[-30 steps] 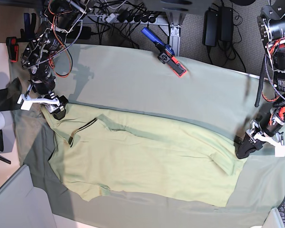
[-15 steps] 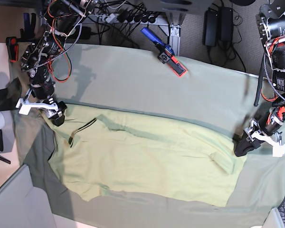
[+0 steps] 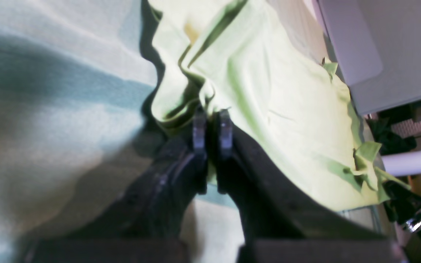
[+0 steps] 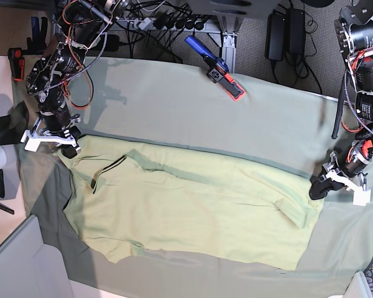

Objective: Fold the T-shirt properly
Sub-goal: 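Regrasp the folded edge with both grippers, then drag the folded shirt toward the robot with both grippers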

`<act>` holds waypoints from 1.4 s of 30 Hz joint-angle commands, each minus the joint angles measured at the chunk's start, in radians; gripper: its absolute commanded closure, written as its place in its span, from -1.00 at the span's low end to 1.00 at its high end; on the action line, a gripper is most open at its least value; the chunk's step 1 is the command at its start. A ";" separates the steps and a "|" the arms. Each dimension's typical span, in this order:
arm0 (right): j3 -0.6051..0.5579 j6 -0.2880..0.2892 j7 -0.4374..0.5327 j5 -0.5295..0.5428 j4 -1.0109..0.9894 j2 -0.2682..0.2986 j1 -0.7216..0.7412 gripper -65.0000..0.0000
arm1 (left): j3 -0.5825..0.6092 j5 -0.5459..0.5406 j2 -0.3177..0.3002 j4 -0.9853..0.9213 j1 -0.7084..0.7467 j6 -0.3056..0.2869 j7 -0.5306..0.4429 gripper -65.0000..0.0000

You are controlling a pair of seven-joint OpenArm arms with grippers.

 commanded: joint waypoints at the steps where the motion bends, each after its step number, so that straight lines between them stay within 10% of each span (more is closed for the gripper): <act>1: 0.002 0.031 0.007 0.016 0.016 0.014 0.014 1.00 | 0.003 -0.005 -0.002 -0.002 -0.007 -0.021 0.037 1.00; 26: 0.130 0.094 -0.191 0.200 0.063 0.056 -0.093 1.00 | -0.013 -0.391 -0.194 0.006 0.169 -0.051 0.205 1.00; 42: 0.130 0.102 -0.190 0.234 0.253 0.068 -0.341 1.00 | -0.040 -0.333 -0.202 0.378 0.409 -0.051 0.196 1.00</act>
